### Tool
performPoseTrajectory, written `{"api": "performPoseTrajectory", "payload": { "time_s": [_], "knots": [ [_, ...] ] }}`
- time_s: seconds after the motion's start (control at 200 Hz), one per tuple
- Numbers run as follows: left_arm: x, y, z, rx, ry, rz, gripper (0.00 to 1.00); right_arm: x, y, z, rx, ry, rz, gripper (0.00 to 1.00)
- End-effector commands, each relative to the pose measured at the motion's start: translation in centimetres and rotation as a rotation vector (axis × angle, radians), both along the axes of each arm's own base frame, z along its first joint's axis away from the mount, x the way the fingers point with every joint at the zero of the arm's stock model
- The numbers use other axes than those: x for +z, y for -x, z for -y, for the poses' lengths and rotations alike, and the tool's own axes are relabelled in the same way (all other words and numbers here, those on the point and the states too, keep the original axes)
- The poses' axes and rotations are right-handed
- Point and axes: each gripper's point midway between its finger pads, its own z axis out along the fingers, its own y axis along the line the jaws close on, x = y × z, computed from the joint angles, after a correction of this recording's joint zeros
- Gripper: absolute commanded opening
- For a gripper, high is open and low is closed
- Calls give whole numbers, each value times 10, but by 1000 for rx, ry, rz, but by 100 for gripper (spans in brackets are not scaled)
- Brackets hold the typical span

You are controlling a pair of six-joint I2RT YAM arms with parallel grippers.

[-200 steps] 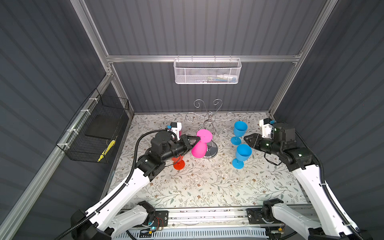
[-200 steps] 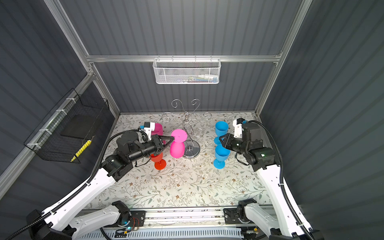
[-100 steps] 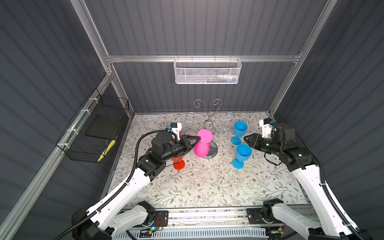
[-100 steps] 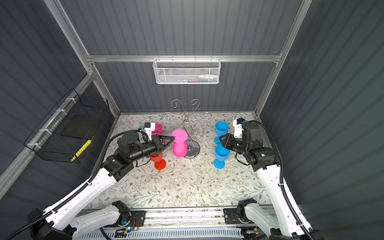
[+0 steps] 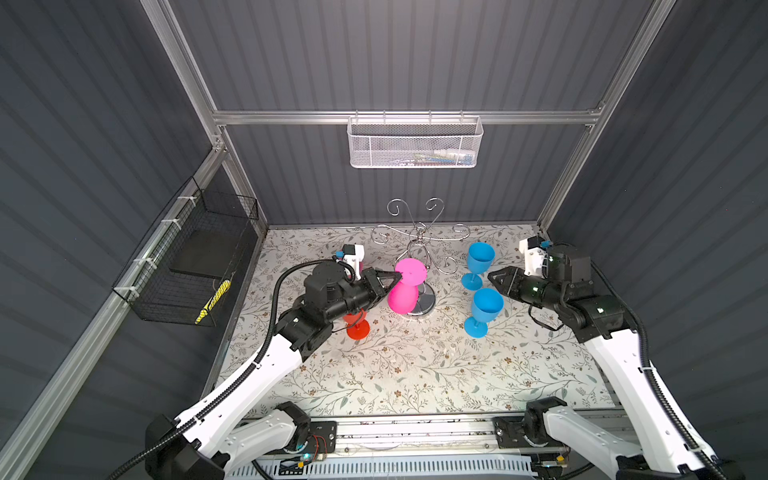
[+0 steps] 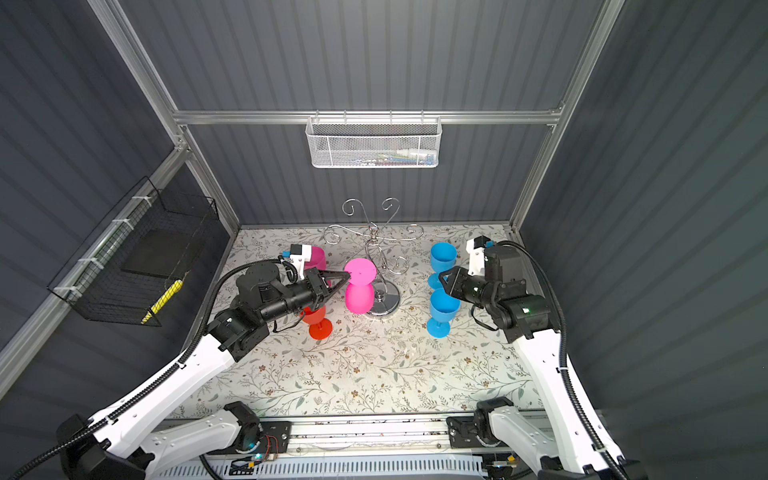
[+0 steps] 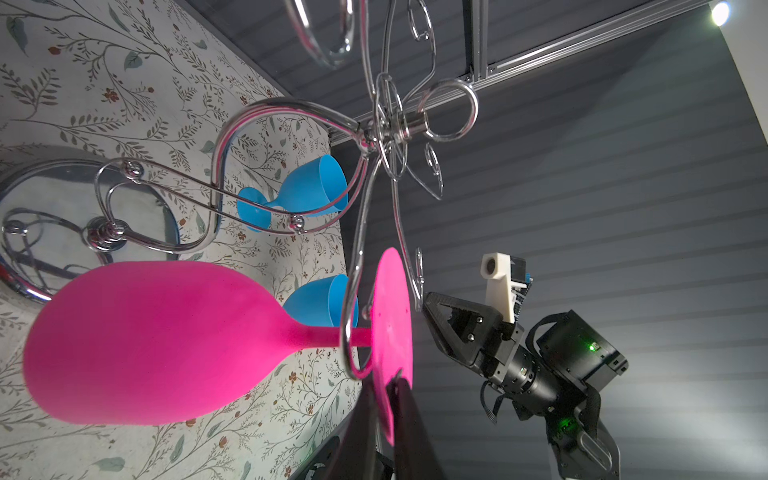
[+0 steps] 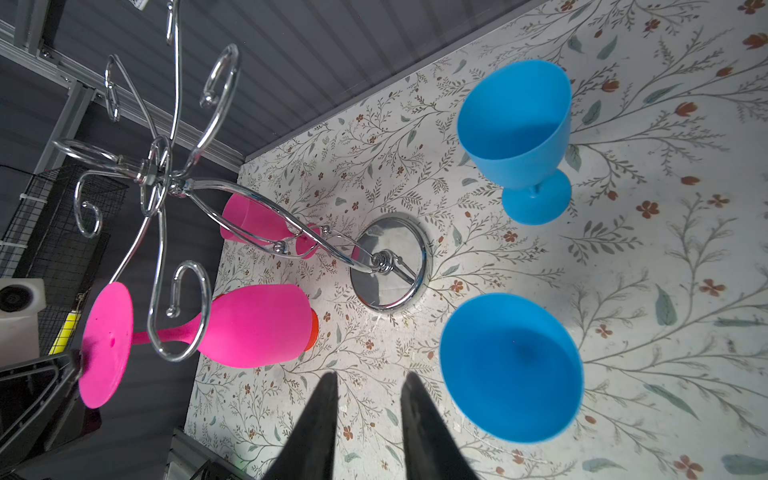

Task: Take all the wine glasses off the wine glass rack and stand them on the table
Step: 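Close the left gripper on the pink glass stem hanging on the rack, then work the pink glass up off its hook with the left gripper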

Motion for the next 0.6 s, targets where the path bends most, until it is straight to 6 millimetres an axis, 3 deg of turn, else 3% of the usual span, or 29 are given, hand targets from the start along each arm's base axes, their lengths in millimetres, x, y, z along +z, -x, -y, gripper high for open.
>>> {"api": "performPoseTrajectory", "payload": {
  "time_s": [0.0,0.25,0.595],
  "knots": [
    [7,-1,1,-5,21,22,9,0,5,0,5,-8,-5,30],
    [8,-1,-2,9,34,18,0,0,6,1,4,-7,-4,30],
    [19,0,-9,48,142,13,0,2,7,1,7,-4,5,30]
  ]
}}
